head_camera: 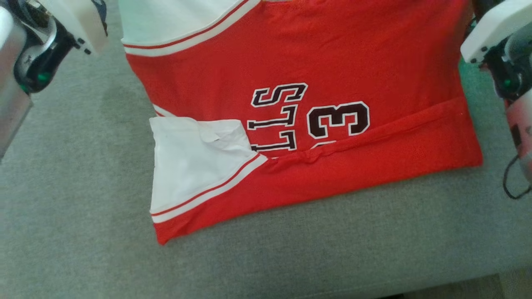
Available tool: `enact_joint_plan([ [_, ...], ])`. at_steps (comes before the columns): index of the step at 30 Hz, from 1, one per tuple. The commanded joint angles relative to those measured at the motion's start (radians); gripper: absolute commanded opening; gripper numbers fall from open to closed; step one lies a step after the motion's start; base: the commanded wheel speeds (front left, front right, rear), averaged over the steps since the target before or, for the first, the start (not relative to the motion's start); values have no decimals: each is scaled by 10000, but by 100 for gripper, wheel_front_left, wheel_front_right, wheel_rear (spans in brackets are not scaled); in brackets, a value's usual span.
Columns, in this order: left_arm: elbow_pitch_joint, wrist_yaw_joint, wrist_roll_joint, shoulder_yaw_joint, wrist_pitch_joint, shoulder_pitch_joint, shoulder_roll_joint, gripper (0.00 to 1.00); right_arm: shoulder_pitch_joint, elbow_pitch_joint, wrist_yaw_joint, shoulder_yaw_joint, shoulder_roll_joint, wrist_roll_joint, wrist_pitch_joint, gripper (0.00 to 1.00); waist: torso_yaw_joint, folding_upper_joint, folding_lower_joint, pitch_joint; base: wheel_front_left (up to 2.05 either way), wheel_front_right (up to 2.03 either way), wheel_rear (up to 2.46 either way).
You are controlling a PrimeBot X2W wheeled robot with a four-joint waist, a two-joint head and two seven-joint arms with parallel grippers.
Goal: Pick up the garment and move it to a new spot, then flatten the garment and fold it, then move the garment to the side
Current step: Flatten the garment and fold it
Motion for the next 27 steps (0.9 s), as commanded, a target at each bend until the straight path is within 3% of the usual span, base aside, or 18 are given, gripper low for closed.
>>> enact_joint_plan([
  [1,-252,18,-158,357,-185,-273,443,0,337,-356,65,162,-188,127,-53,0,145,0,0,-191,0,0,0],
  [10,-1565,237,-407,-243,-1388,2074,1362,0,2462,-1680,65,390,-1204,1488,123,0,627,0,0,-990,0,0,0],
  [17,-3141,1159,-455,-824,-1616,4028,1930,0,4165,-2591,65,93,-1769,1851,182,0,914,0,0,-1604,0,0,0],
  [27,-4765,2197,-445,-1251,-2015,5617,2415,0,6121,-3857,65,-741,-2051,1627,554,0,1143,0,0,-1916,0,0,0],
])
